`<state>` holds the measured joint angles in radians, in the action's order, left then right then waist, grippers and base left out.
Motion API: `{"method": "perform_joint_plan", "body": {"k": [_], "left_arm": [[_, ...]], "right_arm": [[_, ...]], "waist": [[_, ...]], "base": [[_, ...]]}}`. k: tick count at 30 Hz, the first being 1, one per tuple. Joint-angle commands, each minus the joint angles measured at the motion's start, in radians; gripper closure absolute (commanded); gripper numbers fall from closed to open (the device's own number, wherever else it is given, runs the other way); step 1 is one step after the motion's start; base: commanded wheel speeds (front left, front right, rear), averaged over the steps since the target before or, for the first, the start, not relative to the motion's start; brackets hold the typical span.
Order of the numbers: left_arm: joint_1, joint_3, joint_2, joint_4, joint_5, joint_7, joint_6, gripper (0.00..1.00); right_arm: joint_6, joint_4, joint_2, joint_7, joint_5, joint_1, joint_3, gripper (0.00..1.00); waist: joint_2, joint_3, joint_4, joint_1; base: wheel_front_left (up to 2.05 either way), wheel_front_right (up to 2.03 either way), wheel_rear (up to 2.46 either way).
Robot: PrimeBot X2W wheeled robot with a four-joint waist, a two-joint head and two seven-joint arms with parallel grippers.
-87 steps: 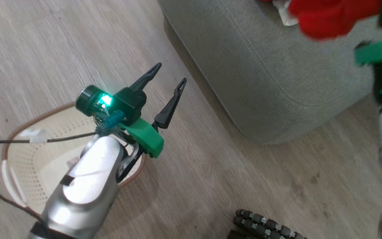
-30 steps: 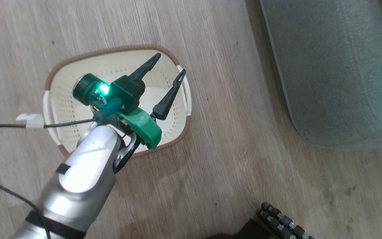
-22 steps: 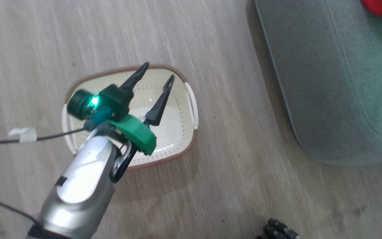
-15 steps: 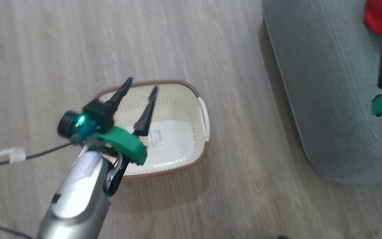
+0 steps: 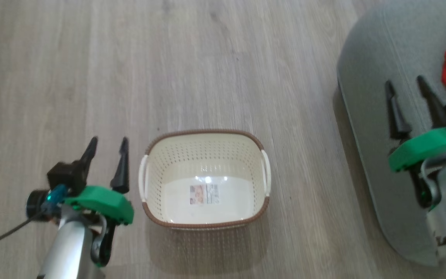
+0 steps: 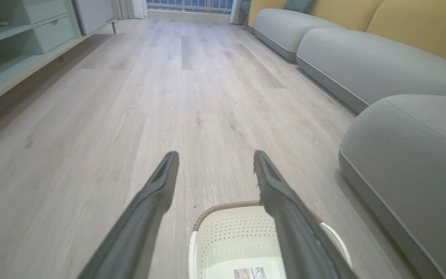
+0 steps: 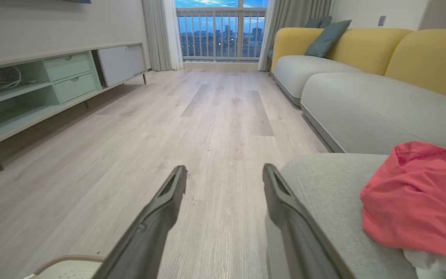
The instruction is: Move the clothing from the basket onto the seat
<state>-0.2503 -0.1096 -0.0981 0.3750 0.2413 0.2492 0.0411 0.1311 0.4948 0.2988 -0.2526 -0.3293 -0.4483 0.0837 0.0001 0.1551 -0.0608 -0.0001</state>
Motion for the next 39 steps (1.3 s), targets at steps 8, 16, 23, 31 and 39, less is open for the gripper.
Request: {"method": "perform_joint_plan", "body": {"k": [8,16,23,31,39], "left_arm": [[0.043,0.121,0.014,-0.044,-0.054,0.013,-0.015,0.00],[0.110,0.182,0.032,-0.043,-0.090,0.013,-0.008,0.00],[0.154,0.219,0.044,-0.052,-0.101,0.013,-0.009,0.00],[0.172,0.233,0.047,-0.050,-0.085,0.013,0.012,0.00],[0.211,0.204,0.062,0.043,-0.049,-0.016,0.019,1.00]], "right_arm": [[0.000,-0.029,-0.028,-0.009,-0.017,0.073,0.061,0.00],[0.000,-0.020,-0.060,-0.009,0.000,0.149,0.077,0.00],[0.000,-0.006,-0.084,-0.009,0.025,0.206,0.063,0.00],[0.000,-0.004,-0.094,-0.009,0.042,0.218,0.047,0.00],[0.000,0.068,-0.119,0.012,0.010,0.262,0.030,1.00]], "waist": [[-0.0001,-0.083,0.043,0.0001],[-0.0001,-0.116,0.044,0.0001],[-0.0001,-0.138,0.040,0.0001],[-0.0001,-0.146,0.042,0.0001],[-0.0001,-0.148,0.044,0.0001]], "base": [[0.00,0.00,0.00],[0.00,0.00,0.00],[0.00,0.00,0.00],[0.00,0.00,0.00],[0.00,0.00,0.00]]}}
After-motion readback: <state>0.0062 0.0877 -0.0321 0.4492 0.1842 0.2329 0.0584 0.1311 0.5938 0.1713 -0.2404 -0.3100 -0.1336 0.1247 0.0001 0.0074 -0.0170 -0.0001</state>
